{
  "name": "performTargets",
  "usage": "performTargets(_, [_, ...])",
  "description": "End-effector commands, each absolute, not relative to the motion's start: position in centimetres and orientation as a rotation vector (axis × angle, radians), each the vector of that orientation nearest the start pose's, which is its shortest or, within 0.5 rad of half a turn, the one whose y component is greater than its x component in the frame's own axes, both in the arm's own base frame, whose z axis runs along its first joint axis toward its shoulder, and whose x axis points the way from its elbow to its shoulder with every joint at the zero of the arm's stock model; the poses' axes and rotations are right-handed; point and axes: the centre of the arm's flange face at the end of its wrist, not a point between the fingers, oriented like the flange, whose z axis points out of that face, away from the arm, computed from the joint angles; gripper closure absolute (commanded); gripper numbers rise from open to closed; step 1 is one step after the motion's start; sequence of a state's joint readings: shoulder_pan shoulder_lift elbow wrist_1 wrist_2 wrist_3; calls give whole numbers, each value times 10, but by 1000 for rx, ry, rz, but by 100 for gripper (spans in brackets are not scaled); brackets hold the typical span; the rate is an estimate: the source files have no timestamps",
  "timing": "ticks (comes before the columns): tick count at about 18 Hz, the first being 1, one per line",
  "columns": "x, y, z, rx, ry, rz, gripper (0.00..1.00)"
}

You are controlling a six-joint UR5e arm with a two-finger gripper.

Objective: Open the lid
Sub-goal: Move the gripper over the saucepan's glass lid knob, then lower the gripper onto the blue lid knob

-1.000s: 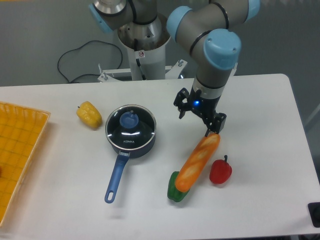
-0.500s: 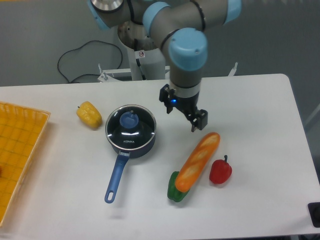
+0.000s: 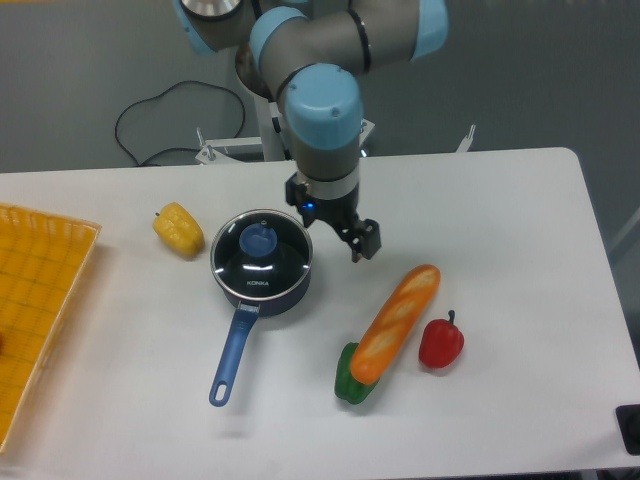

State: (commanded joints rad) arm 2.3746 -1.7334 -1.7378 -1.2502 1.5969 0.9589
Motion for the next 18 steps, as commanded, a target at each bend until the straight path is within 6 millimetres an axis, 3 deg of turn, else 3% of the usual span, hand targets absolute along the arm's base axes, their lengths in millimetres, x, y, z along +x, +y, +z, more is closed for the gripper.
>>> performTargets(3, [-282,461,328,-3149,123,-9,0])
performTargets(5, [-271,456,318,-3117,134,30,0])
performTargets(14, [-263,461,324,-3086,138,18,0])
performTargets(18, [-248,470,323,-3086,155,14,0])
